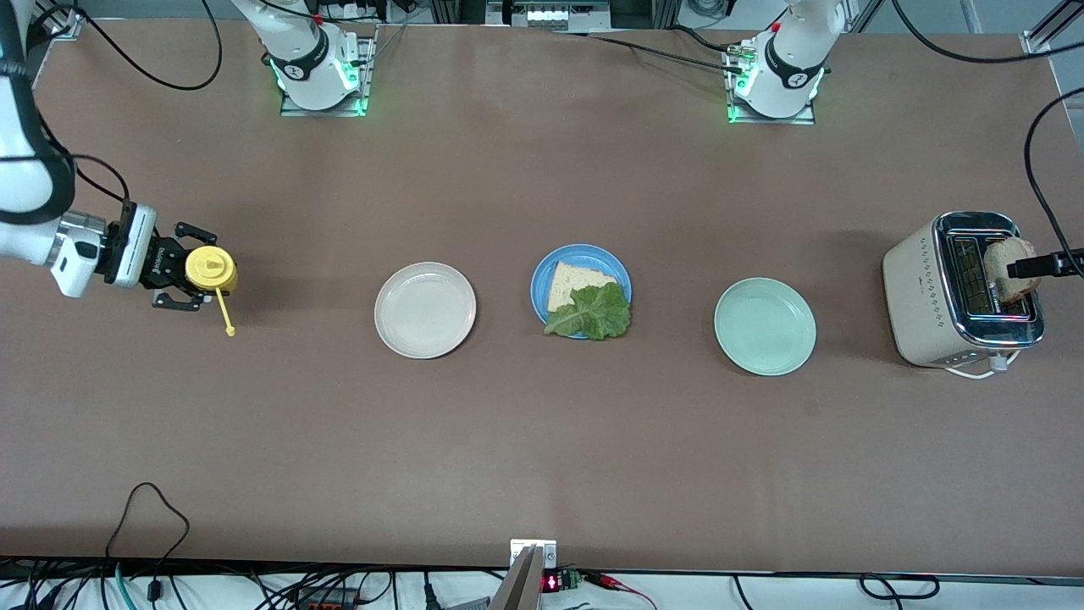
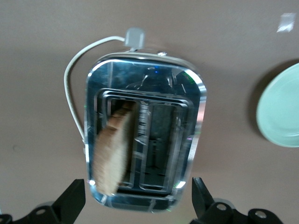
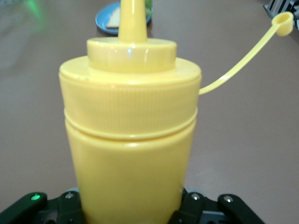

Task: Make sandwich in blue plate with both arms
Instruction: 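Carry the mustard bottle back and set it upright with the right gripper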

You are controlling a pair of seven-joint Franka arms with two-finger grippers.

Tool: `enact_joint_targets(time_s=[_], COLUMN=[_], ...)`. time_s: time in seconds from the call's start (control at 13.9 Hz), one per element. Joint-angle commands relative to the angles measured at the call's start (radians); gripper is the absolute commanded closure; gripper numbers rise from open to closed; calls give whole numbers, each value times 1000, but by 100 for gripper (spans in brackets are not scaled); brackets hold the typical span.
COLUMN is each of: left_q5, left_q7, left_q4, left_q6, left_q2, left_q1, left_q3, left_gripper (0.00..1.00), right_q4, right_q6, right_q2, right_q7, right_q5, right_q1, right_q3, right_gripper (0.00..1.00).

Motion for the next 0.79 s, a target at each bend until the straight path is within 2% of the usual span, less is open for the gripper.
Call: enact_joint_targets(time_s=[0.0, 0.29, 0.5, 0.57, 0.65, 0.72], left_q5=[17, 20, 17, 17, 17, 17], left_q7=[96, 170, 230, 236, 236, 234], left_q4=[53, 50, 40, 33, 32, 32], left_q6=[-17, -18, -24, -27, -32, -34], left_q2=[44, 73, 103, 106, 115, 115], left_q1=[30, 45, 73, 79, 80, 79], left_q3=[-14, -12, -14, -14, -14, -14], left_gripper=[0, 0, 1, 5, 14, 29], right_q4=[20, 68, 163, 198, 212, 218], right_q6=[-47, -58, -58, -60, -58, -58], right_q2=[82, 163, 251, 288, 315, 331], right_q7=[-79, -98, -98, -98, -98, -98], right_q5=[64, 61, 46, 26, 17, 17], right_q1=[-73, -127, -131, -145, -157, -164], right_q3=[27, 25, 19, 17, 19, 19], right_gripper=[100, 100, 100, 100, 100, 100])
